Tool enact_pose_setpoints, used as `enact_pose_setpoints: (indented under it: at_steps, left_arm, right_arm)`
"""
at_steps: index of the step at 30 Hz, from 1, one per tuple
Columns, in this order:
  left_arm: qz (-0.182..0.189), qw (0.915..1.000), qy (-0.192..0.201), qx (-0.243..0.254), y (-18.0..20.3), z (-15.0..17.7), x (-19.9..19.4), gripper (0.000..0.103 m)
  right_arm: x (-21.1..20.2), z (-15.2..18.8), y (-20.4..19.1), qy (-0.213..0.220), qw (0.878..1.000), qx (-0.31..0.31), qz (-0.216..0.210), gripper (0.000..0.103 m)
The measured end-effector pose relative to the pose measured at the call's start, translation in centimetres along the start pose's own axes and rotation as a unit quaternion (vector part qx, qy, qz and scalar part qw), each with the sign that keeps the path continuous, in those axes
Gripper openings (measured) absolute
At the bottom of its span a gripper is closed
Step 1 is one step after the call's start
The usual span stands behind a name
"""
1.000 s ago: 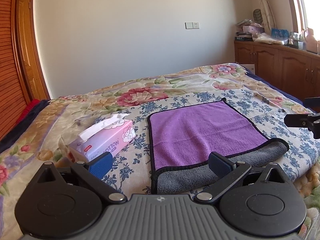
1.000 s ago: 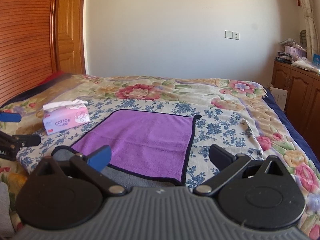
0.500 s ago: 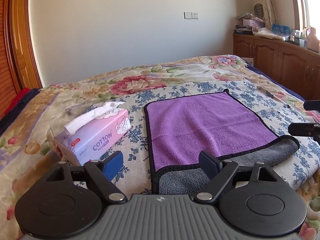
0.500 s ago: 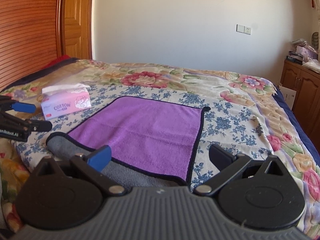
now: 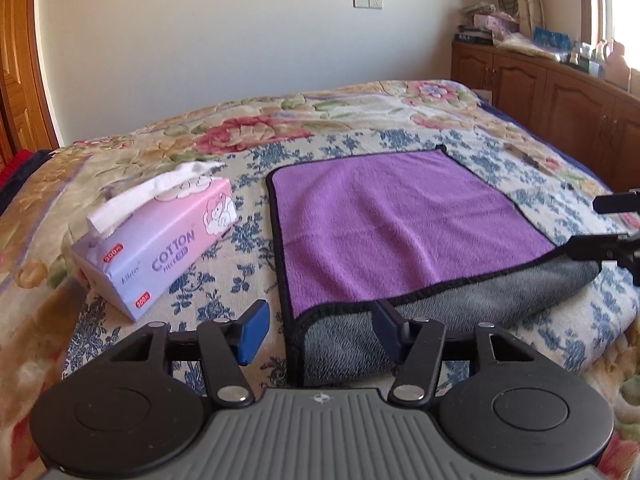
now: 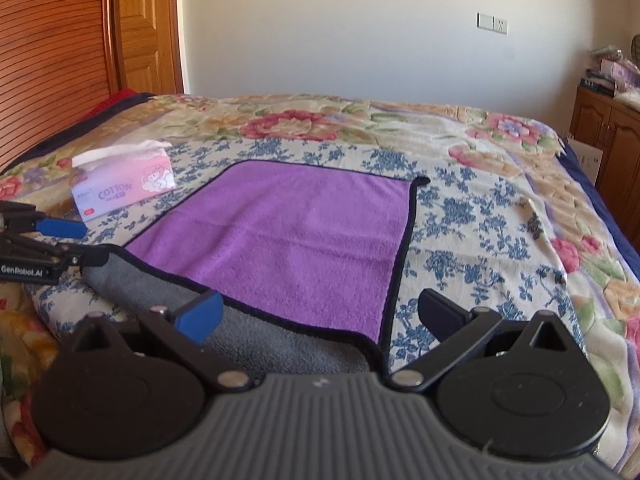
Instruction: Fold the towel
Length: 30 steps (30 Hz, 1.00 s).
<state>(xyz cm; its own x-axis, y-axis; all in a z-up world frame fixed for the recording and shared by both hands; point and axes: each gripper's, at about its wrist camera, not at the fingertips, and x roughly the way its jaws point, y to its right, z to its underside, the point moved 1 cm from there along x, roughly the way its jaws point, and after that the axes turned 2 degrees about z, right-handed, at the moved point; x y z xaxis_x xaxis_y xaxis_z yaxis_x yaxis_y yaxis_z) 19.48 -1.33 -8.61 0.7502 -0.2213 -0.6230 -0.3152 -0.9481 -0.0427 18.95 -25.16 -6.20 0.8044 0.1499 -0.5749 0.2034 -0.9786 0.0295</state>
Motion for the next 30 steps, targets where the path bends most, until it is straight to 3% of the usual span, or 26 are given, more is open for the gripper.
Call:
enact_pose_setpoints:
  at_steps: [7,13,15,20,30]
  left_arm:
    - [0.003,0.9996,-0.016,-0.023,-0.9,0.6,0.7,0.054]
    - [0.011,0.9989,-0.014,-0.044,-1.3,0.7,0.6,0.04]
    - [0.017,0.9986,-0.013,-0.048,-1.4,0.7,0.6,0.035]
    - [0.023,0.9983,-0.017,-0.05,-1.4,0.8,0.7,0.019]
    - [0.023,0.9986,-0.015,-0.046,-1.2,0.8,0.6,0.018]
  right_arm:
    - [1.0,0.5,0.9,-0.037,0.999,0.021,-0.005,0.103]
    - [1.2,0.8,1.0,-0.058,0.998,0.029,-0.015,0.102]
    - [1.3,0.8,1.0,-0.064,0.997,0.031,-0.02,0.093]
    - [1.5,0.8,1.3,-0.074,0.996,0.036,-0.023,0.09]
    - [1.9,0.9,1.8,-0.091,0.994,0.047,-0.032,0.077]
